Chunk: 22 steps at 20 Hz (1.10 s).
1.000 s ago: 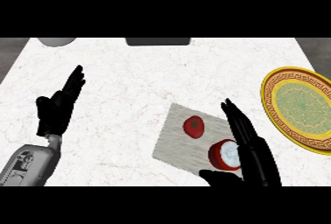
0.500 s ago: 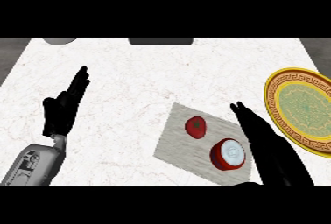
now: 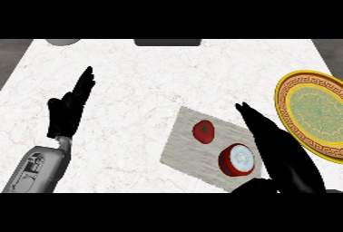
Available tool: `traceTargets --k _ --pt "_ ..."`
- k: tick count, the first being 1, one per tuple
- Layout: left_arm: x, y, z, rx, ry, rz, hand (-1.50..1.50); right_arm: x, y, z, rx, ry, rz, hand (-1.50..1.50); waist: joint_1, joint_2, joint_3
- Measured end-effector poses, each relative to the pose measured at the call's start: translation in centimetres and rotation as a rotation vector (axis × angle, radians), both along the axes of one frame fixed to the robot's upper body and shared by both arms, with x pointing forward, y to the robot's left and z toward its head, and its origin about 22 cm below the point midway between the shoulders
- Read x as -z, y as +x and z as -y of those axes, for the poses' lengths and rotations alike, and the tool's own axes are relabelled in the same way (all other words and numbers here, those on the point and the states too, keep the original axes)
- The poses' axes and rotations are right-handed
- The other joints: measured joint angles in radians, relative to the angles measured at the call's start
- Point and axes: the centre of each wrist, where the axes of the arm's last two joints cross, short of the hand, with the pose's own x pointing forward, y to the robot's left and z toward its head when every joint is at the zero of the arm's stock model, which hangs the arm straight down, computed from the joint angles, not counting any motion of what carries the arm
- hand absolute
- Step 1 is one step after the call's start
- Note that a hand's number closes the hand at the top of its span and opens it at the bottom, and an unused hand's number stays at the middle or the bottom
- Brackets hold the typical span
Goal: Pick the can from the placemat and place it in the plate
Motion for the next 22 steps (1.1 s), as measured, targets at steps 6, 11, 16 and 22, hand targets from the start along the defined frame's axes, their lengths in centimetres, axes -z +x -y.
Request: traceTargets --k 6,11,16,22 --pt "0.1 0.2 0.0 -0.005 0.009 -0.003 0.0 2.4 1.5 0.0 0.006 -0.067 -0.105 -1.5 0.002 0.001 0.0" --pt "0.0 -0.5 0.0 0.0 0.008 -0.007 0.0 4.5 2.2 0.3 0.016 -0.102 -0.163 -1.5 0.002 0.0 0.001" --pt "-0.4 -0.5 0.1 -0.002 0.006 0.002 0.0 6.4 3.1 0.0 0.025 -0.124 -0.203 -1.5 0.002 0.0 0.001" --pt "0.2 -1.4 0.2 -0.007 0.0 0.001 0.0 8.7 3.2 0.7 0.042 -0.149 -0.249 -1.5 0.001 -0.001 0.0"
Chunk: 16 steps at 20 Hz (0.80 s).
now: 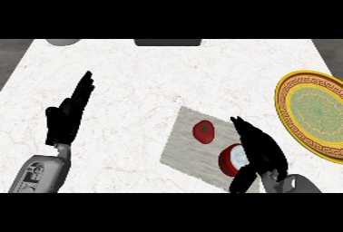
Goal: Pick the can from the placemat and place it in the plate
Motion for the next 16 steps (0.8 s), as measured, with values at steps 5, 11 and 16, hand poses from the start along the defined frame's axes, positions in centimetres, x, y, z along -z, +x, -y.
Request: traceTargets --k 5,11,16 --pt "-0.3 0.3 0.1 0.0 0.002 -0.003 0.0 0.8 0.0 0.2 -0.006 -0.006 0.013 1.5 -0.002 -0.002 -0.001" --pt "-0.1 1.1 0.2 -0.002 0.003 -0.006 0.0 1.6 0.4 0.5 -0.023 -0.018 0.093 1.5 -0.003 -0.008 -0.006" --pt "0.0 0.9 -0.6 -0.021 0.006 -0.006 0.0 1.8 0.0 6.7 0.014 -0.053 0.112 1.5 -0.019 -0.007 -0.002"
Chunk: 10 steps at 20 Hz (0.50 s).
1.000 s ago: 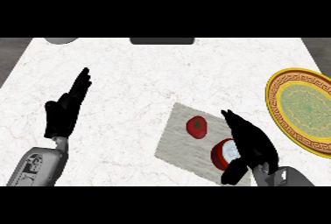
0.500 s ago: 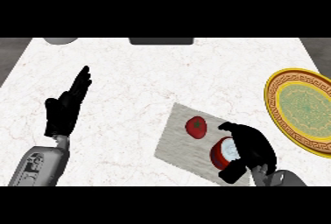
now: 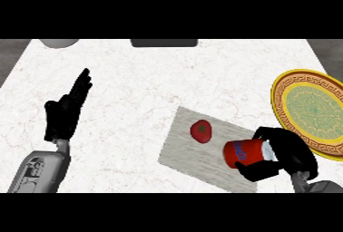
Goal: Pick the can from the placemat and place it in the plate
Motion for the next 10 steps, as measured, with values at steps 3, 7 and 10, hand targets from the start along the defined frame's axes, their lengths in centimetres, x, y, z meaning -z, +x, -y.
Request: traceTargets --k 3,7,10 --pt "0.2 -0.4 -0.8 -0.028 0.001 -0.003 0.0 -0.3 -0.4 7.3 0.084 -0.075 -0.013 1.5 -0.036 0.002 0.006" --pt "0.3 -0.7 -1.4 -0.053 -0.004 -0.004 0.0 -2.4 -1.3 16.1 0.169 -0.125 0.023 1.5 -0.062 0.002 0.011" --pt "0.3 -0.8 -1.4 -0.058 -0.004 -0.005 0.0 -4.5 -2.3 21.5 0.197 -0.126 0.125 1.5 -0.066 0.001 0.013"
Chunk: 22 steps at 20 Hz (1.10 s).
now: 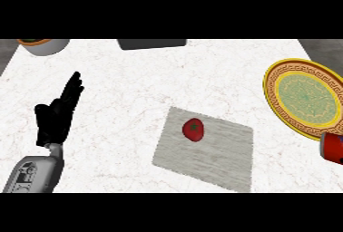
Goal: Pick the can from the placemat and place it in the plate
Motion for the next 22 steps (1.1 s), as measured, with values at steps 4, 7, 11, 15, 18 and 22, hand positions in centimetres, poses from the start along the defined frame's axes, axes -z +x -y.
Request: traceTargets --k 4,7,11,15,18,22 --pt "0.0 -0.1 -0.3 -0.002 -0.002 0.0 0.0 -2.9 -1.3 4.9 -0.025 0.006 0.231 1.5 0.003 -0.003 0.001" --pt "-0.1 -0.2 -0.2 0.014 -0.002 0.003 0.0 -4.4 -2.6 8.1 -0.065 0.025 0.389 1.5 0.021 -0.001 0.0" --pt "-0.2 0.1 0.3 0.034 -0.001 0.009 0.0 -6.1 -4.4 11.5 -0.162 0.067 0.544 1.5 0.046 0.004 -0.003" --pt "-0.6 0.6 1.6 0.068 -0.003 0.013 0.0 -6.5 -5.1 13.7 -0.247 0.14 0.608 1.5 0.074 0.008 -0.006" --pt "-0.8 0.9 1.9 0.078 0.0 0.013 0.0 -7.0 -4.1 14.2 -0.281 0.207 0.607 1.5 0.087 0.009 -0.008" --pt "-0.7 1.3 1.9 0.083 0.0 0.013 0.0 -6.9 -1.0 13.0 -0.302 0.274 0.577 1.5 0.097 0.011 -0.009"
